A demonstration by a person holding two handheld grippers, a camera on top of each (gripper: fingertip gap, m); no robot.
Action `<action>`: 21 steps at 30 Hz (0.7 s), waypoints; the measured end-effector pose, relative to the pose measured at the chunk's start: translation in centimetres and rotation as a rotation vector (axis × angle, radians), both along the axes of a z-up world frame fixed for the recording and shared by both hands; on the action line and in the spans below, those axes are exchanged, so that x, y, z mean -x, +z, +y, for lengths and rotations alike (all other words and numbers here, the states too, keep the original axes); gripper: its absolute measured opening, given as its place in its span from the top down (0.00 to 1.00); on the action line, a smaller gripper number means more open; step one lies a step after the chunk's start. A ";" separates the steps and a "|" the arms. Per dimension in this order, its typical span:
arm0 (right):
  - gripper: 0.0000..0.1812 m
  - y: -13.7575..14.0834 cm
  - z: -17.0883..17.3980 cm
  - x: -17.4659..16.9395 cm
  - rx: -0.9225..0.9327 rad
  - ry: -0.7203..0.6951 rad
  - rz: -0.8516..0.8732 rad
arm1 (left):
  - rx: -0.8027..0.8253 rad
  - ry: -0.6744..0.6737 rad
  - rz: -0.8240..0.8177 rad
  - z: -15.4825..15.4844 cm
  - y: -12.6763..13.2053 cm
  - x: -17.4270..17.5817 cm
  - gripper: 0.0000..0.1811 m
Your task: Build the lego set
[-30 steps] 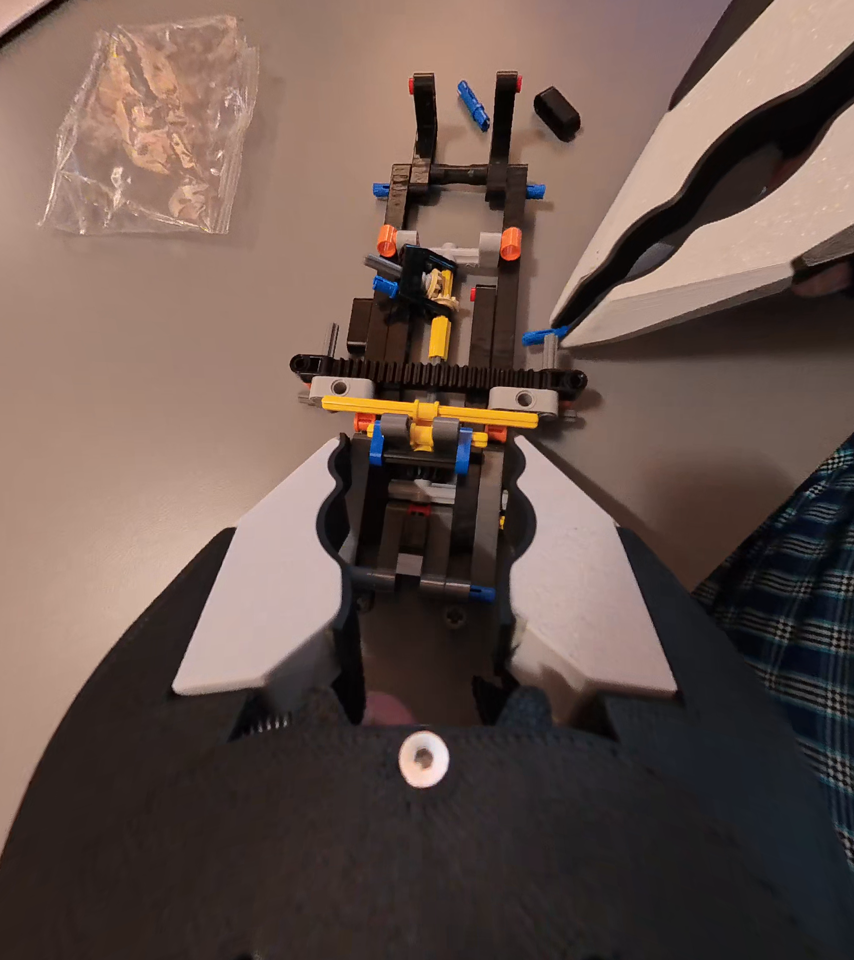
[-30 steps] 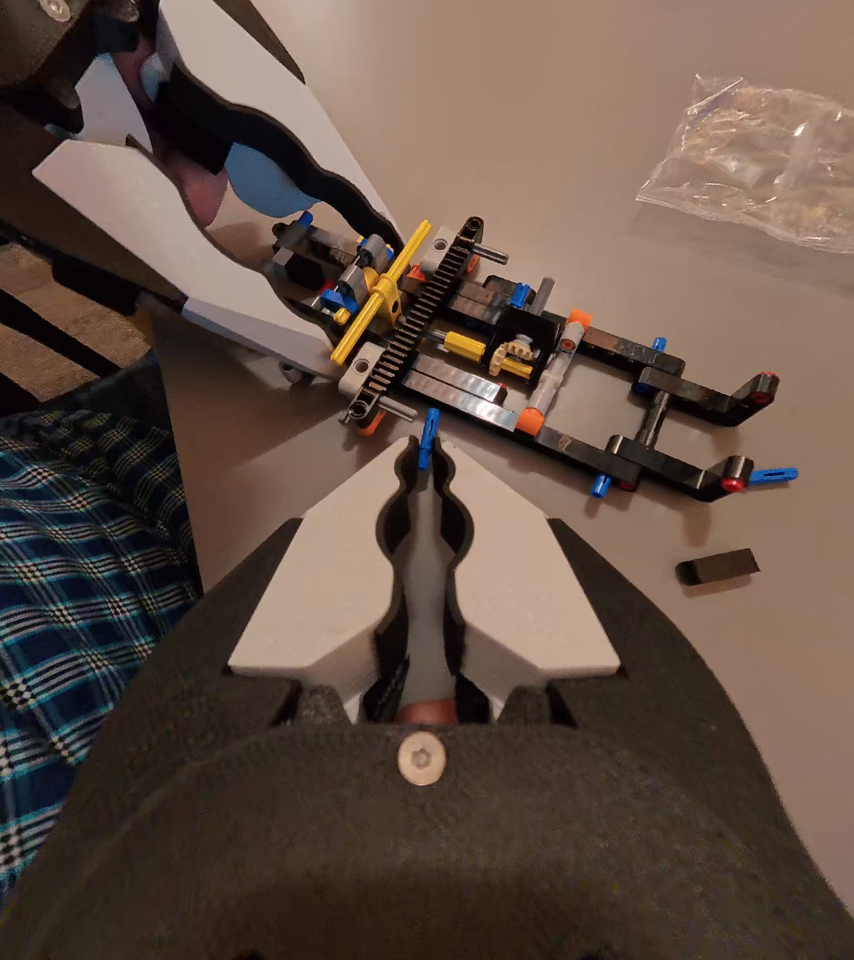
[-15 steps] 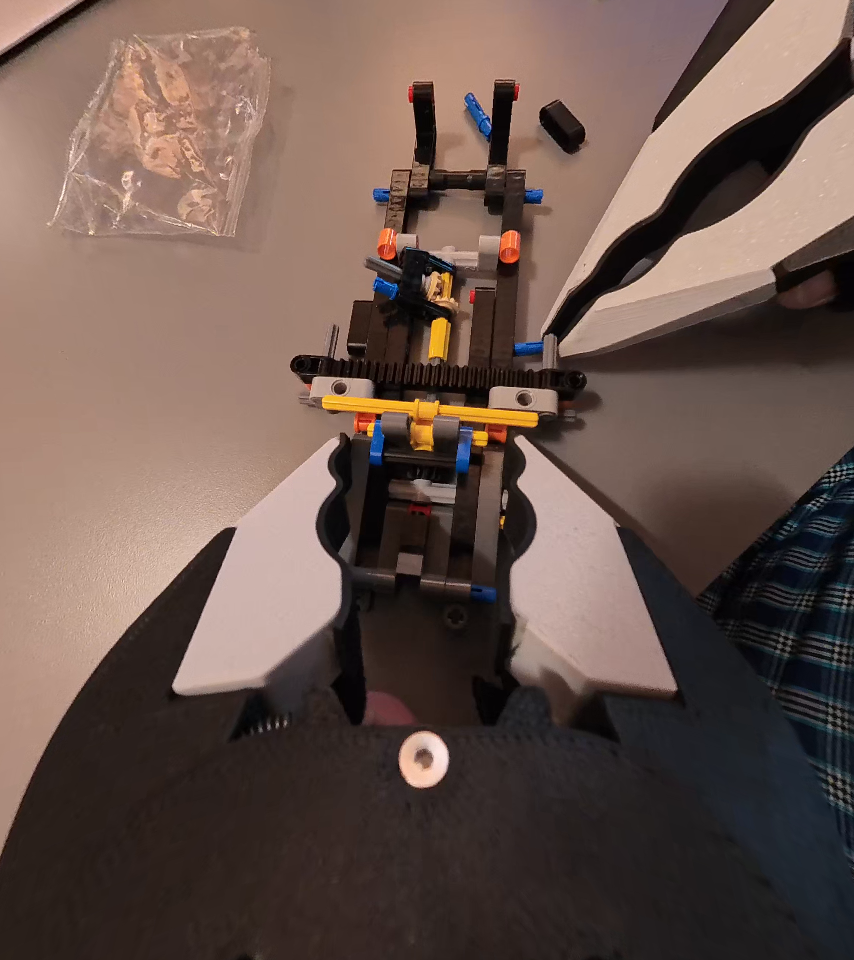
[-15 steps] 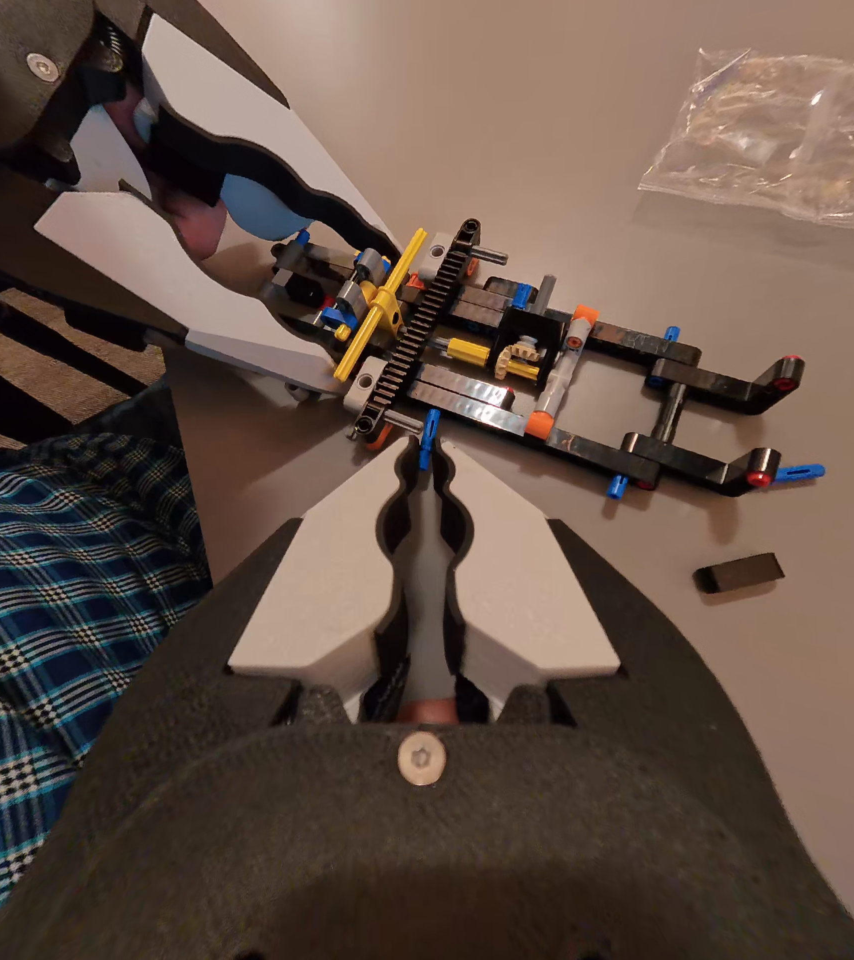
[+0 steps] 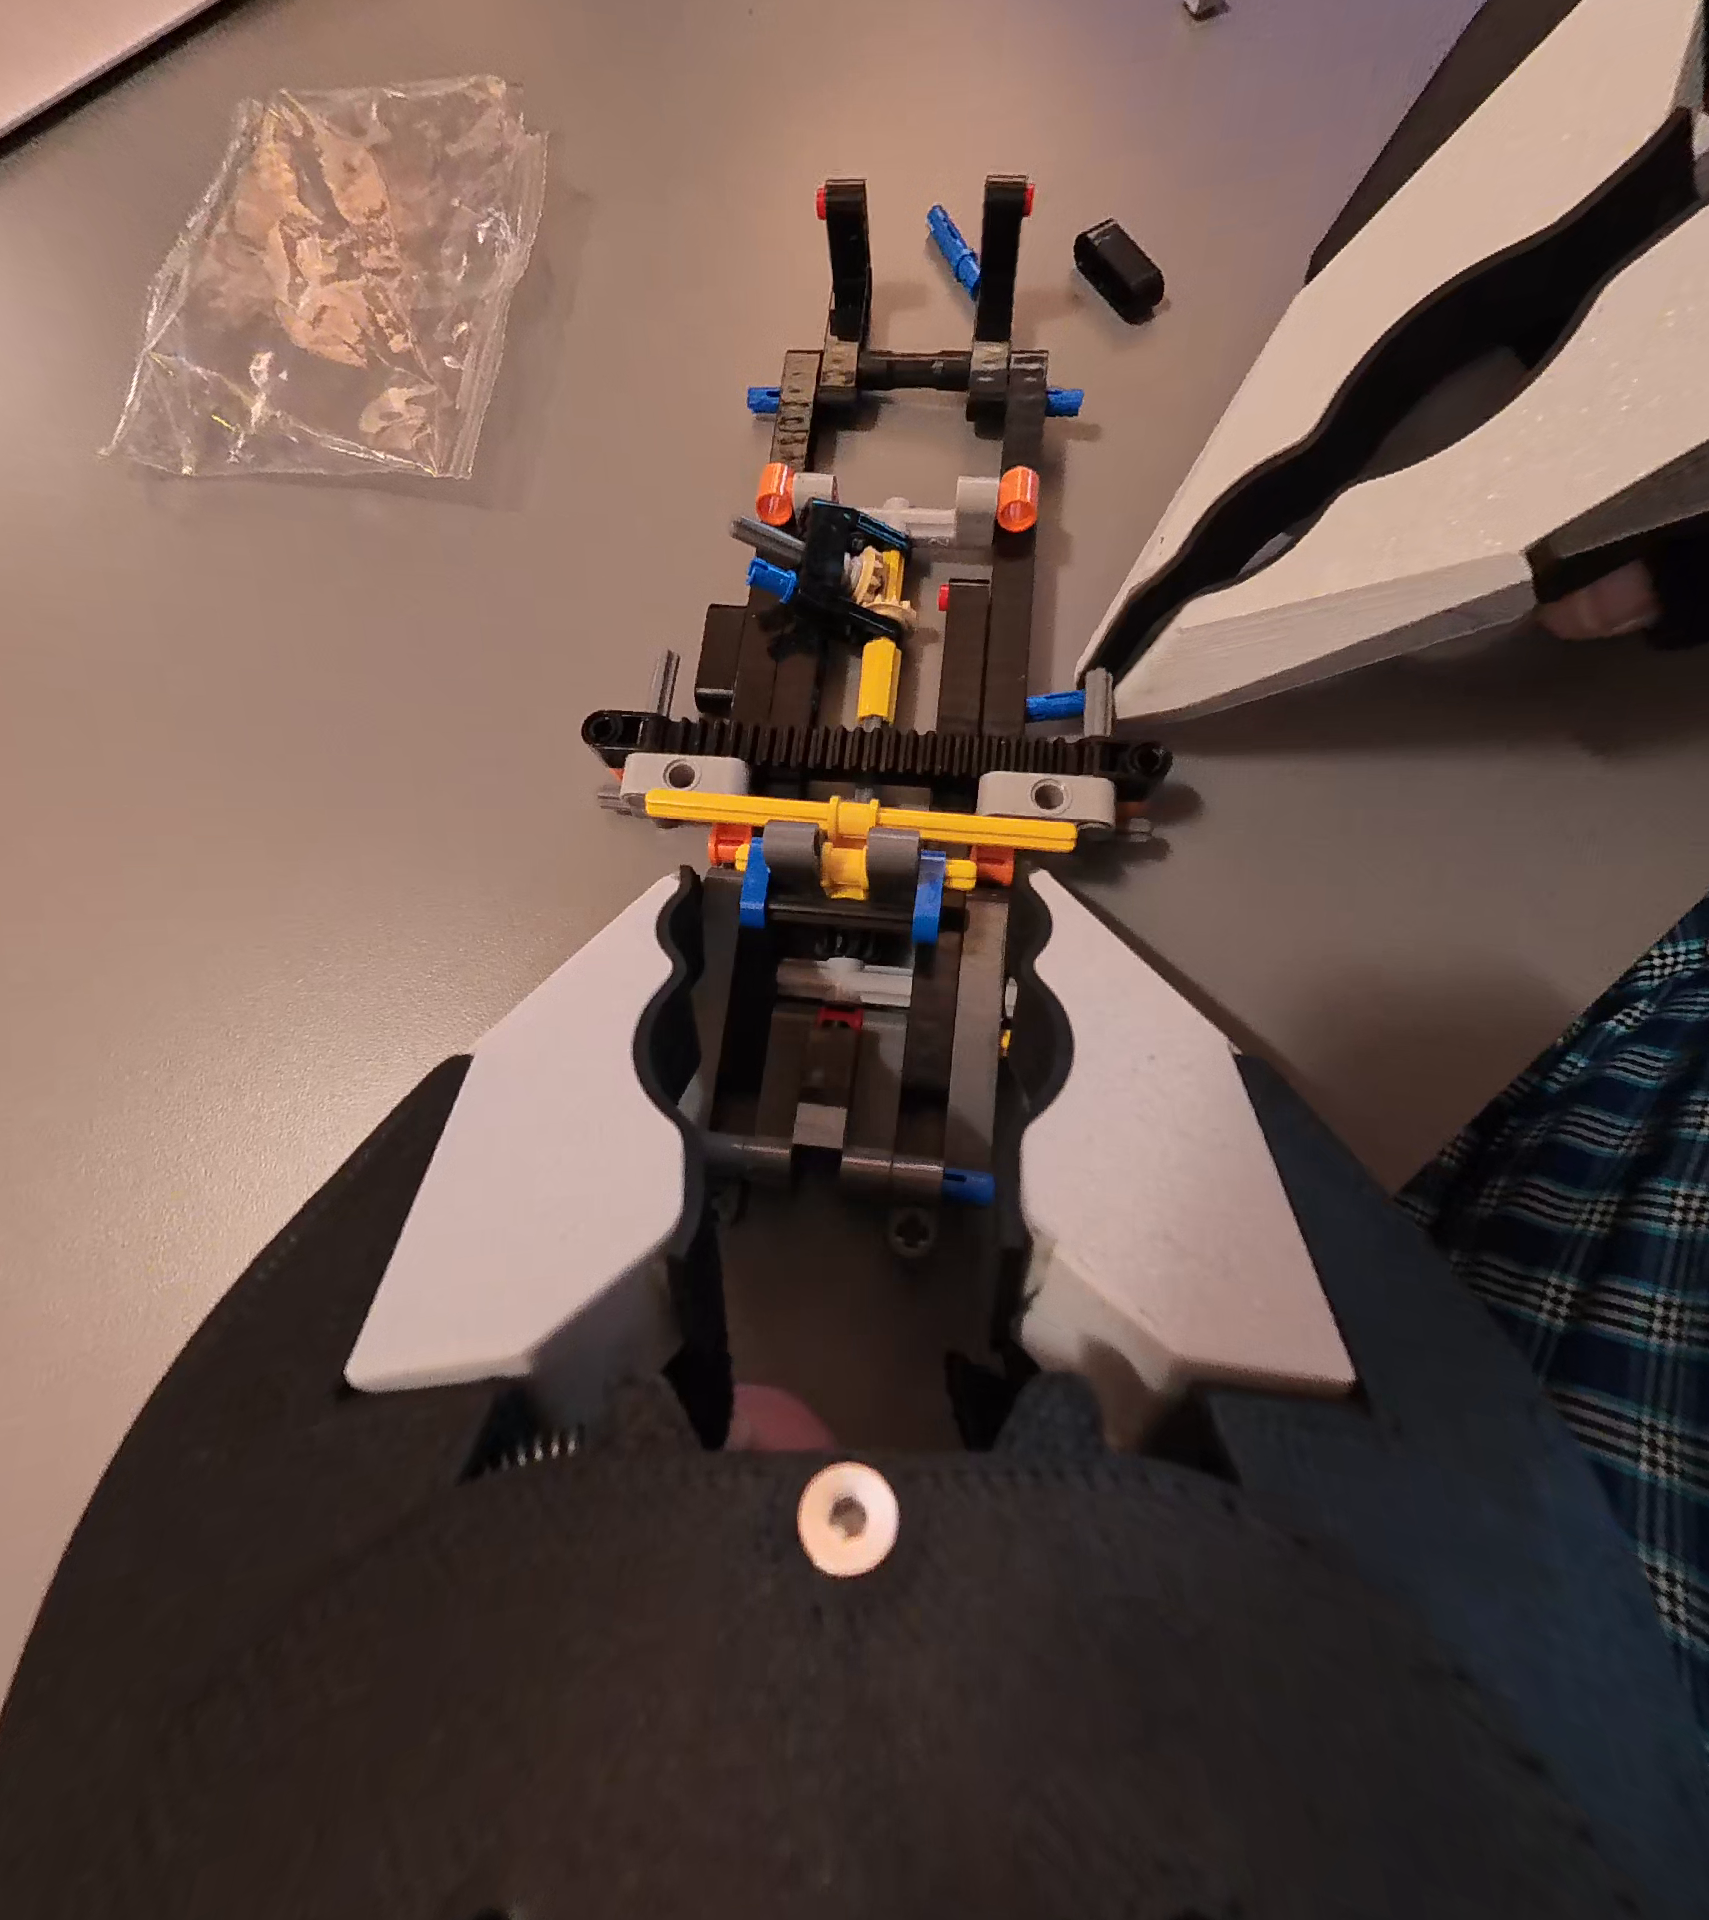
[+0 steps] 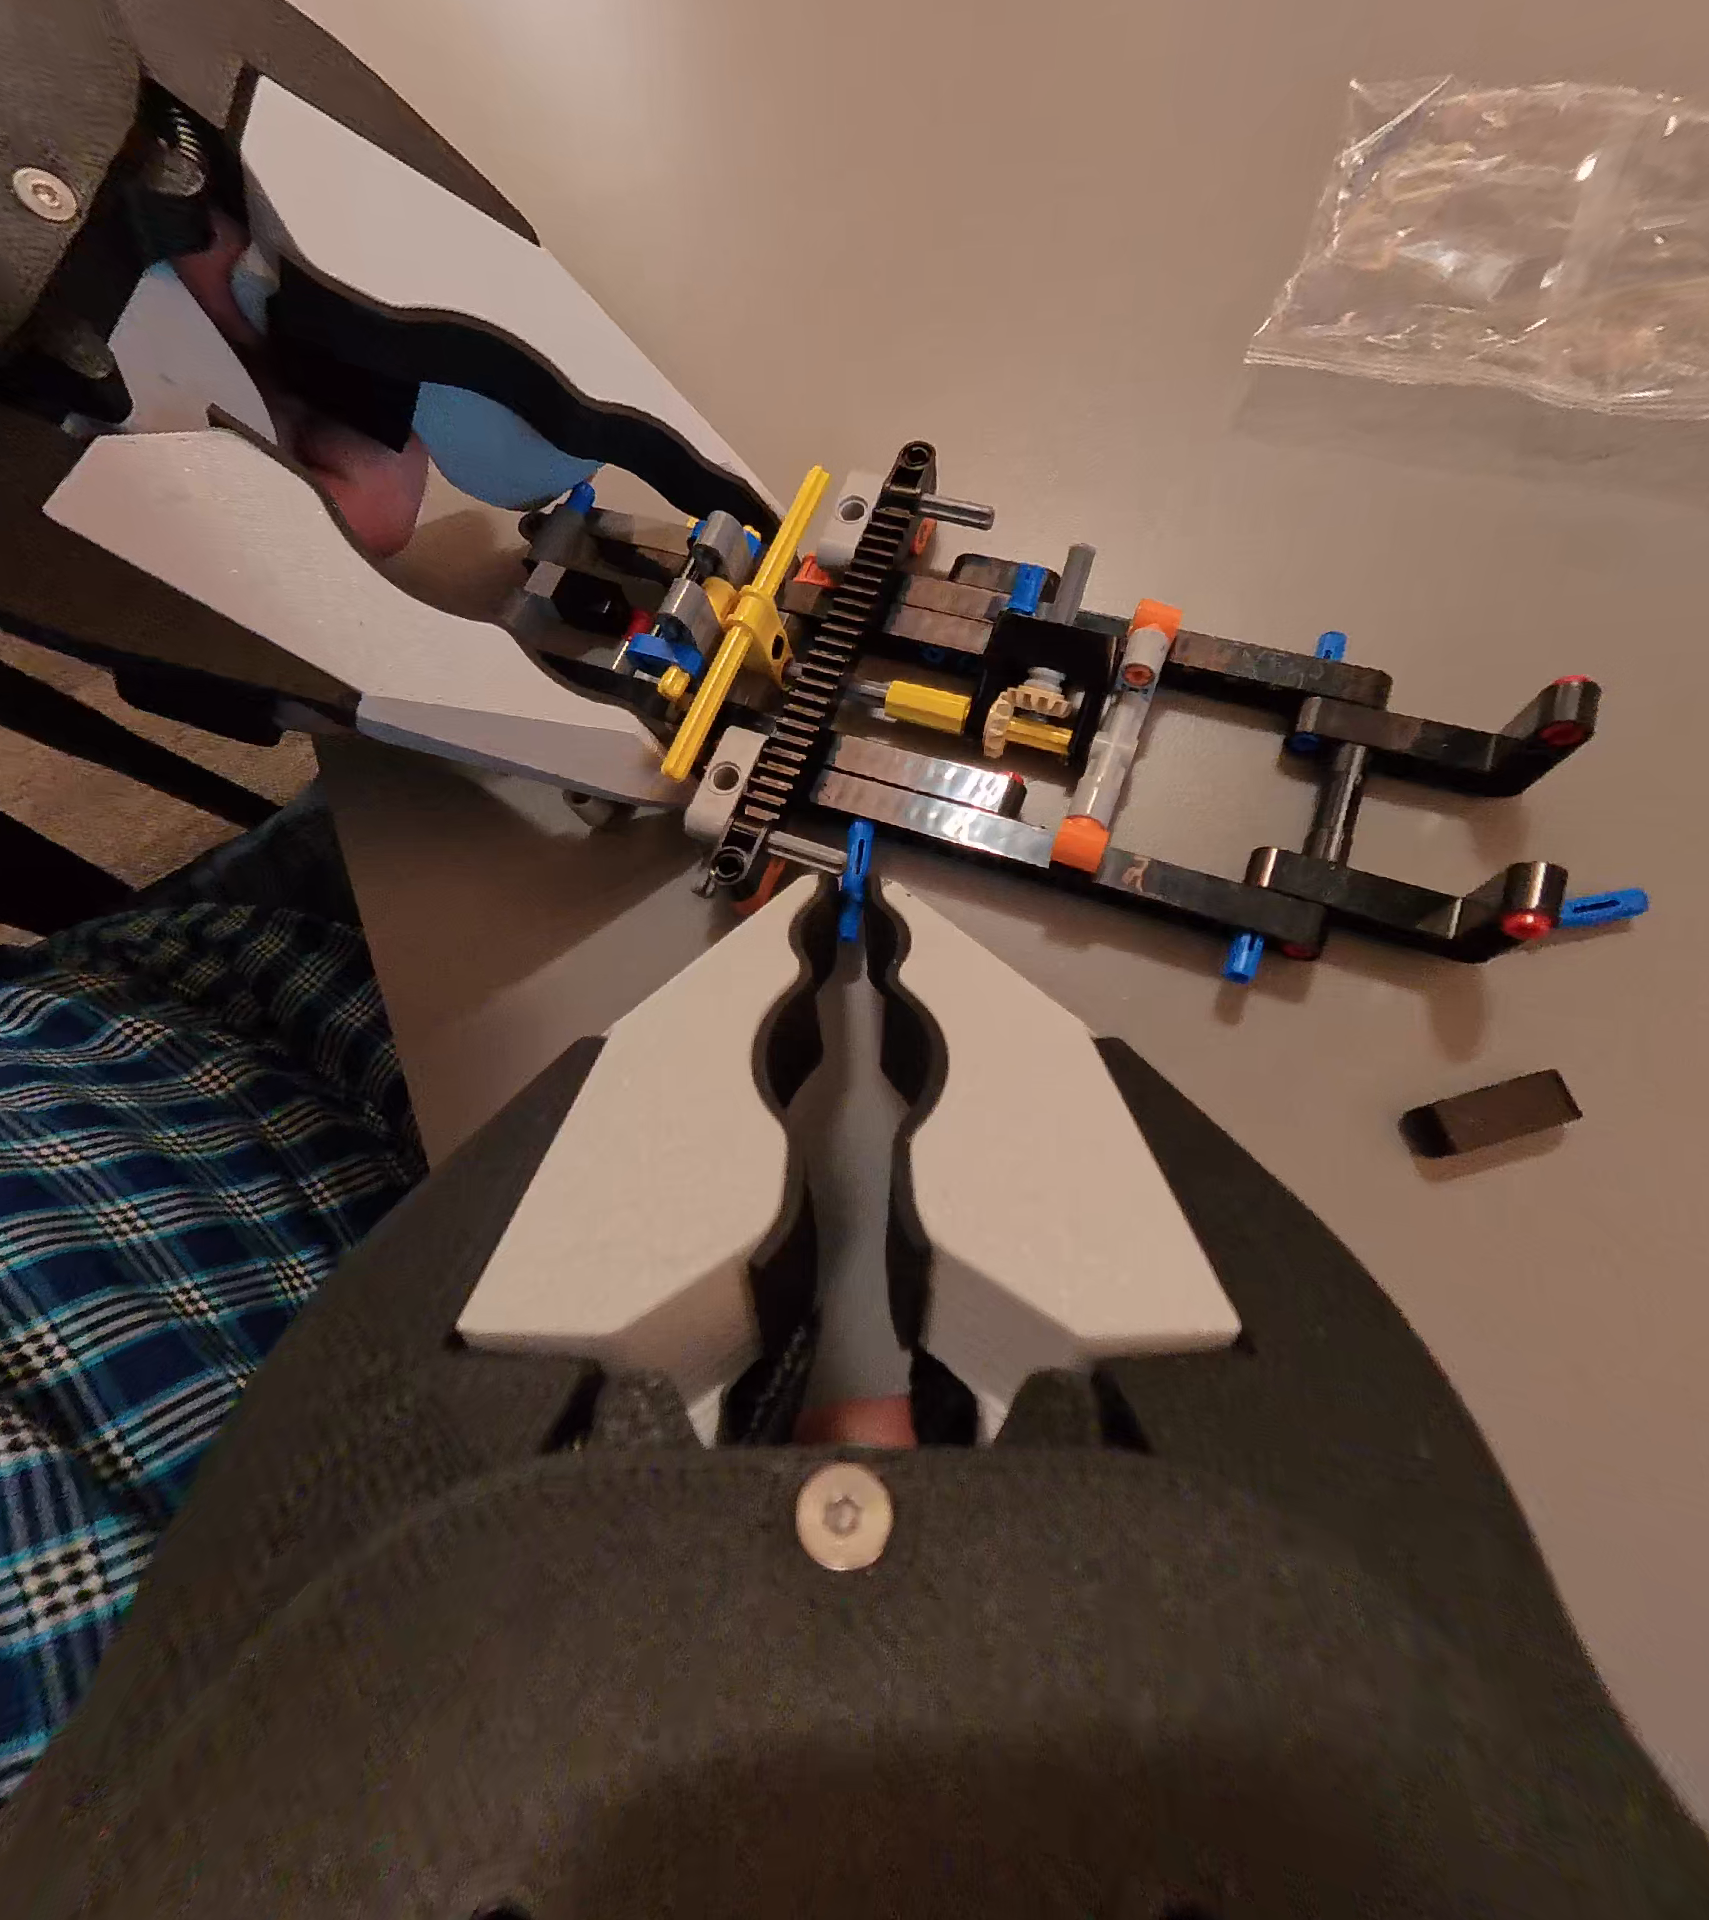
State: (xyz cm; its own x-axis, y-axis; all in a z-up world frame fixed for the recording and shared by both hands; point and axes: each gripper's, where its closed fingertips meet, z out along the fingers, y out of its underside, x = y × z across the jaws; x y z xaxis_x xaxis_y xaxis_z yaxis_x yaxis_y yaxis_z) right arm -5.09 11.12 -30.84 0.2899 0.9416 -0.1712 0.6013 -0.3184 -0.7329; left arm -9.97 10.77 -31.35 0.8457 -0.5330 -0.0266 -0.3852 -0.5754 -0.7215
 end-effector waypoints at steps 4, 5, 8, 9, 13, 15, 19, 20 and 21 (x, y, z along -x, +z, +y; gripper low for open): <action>0.99 -0.2 0.0 0.0 -0.021 -0.021 -0.018 | -0.005 0.004 0.004 0.0 0.0 0.0 0.69; 0.99 -0.2 0.0 0.0 -0.030 -0.025 -0.019 | -0.005 0.006 0.004 0.0 0.0 0.0 0.69; 0.99 -0.2 0.1 0.0 -0.074 -0.036 -0.034 | -0.006 0.008 0.003 0.0 0.0 0.0 0.69; 0.99 -0.2 0.1 0.0 -0.090 -0.039 -0.039 | -0.007 0.008 0.004 0.0 0.0 -0.1 0.69; 0.99 -0.1 0.2 0.0 -0.092 -0.052 -0.033 | -0.006 0.010 -0.001 0.0 0.0 0.0 0.69; 1.00 -0.2 0.2 -0.1 -0.086 -0.054 -0.032 | -0.007 0.009 -0.001 0.0 0.0 -0.1 0.69; 1.00 -0.2 0.2 0.0 -0.096 -0.062 -0.034 | -0.008 0.009 0.000 0.0 0.0 0.0 0.69; 0.99 -0.1 0.2 0.0 -0.097 -0.065 -0.033 | -0.009 0.009 0.002 0.0 0.0 0.0 0.69; 0.99 -0.1 0.2 0.0 -0.104 -0.066 -0.036 | -0.010 0.011 0.002 0.0 0.0 -0.1 0.69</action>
State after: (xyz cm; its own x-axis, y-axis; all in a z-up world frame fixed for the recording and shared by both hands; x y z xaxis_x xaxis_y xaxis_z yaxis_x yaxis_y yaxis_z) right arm -5.08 11.34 -30.98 0.3562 0.9324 -0.0618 0.6082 -0.2816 -0.7422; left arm -9.92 10.77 -31.32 0.8512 -0.5237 -0.0338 -0.3809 -0.5722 -0.7263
